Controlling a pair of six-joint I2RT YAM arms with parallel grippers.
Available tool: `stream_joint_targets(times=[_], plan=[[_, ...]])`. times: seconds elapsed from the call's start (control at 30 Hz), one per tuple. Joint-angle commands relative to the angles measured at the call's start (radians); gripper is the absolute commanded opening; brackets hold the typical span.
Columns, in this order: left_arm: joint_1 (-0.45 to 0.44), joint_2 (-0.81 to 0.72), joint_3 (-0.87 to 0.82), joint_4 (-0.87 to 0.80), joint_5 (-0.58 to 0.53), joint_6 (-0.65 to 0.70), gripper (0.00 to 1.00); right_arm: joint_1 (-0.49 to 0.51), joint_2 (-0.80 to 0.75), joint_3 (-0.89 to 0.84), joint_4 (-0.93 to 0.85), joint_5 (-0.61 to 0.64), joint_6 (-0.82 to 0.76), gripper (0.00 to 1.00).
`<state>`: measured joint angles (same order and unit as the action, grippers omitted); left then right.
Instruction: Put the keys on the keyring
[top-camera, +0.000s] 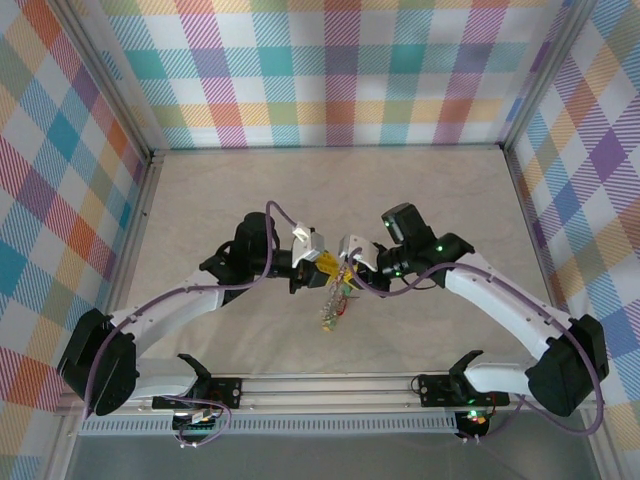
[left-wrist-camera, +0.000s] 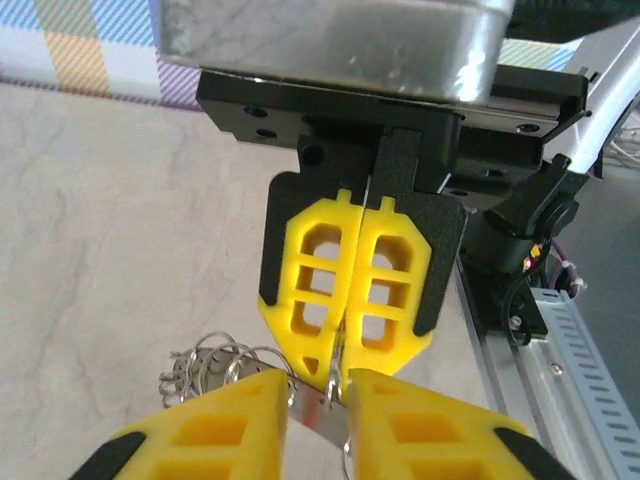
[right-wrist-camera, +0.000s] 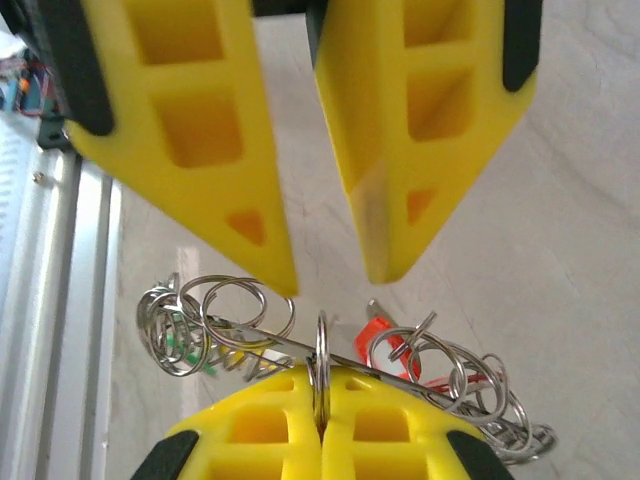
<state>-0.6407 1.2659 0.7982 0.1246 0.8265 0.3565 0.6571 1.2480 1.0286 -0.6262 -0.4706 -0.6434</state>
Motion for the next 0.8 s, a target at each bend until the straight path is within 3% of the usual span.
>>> stream_joint_targets(times=[0.0,0.33,0.77], plan=[[0.0,0.003,0.04,-0.146,-0.005,0.099,0.26,0.048,0.036,0.084,-0.135,0.112,-0.119,0.0],[-0.02,0.102,0.086,-0.157,0.057,0.098,0.29,0.085,0.09,0.144,-0.152,0.217,-0.137,0.0],[-0.04,0.132,0.079,-0.069,0.071,0.075,0.3,0.101,0.076,0.109,-0.089,0.199,-0.117,0.0]])
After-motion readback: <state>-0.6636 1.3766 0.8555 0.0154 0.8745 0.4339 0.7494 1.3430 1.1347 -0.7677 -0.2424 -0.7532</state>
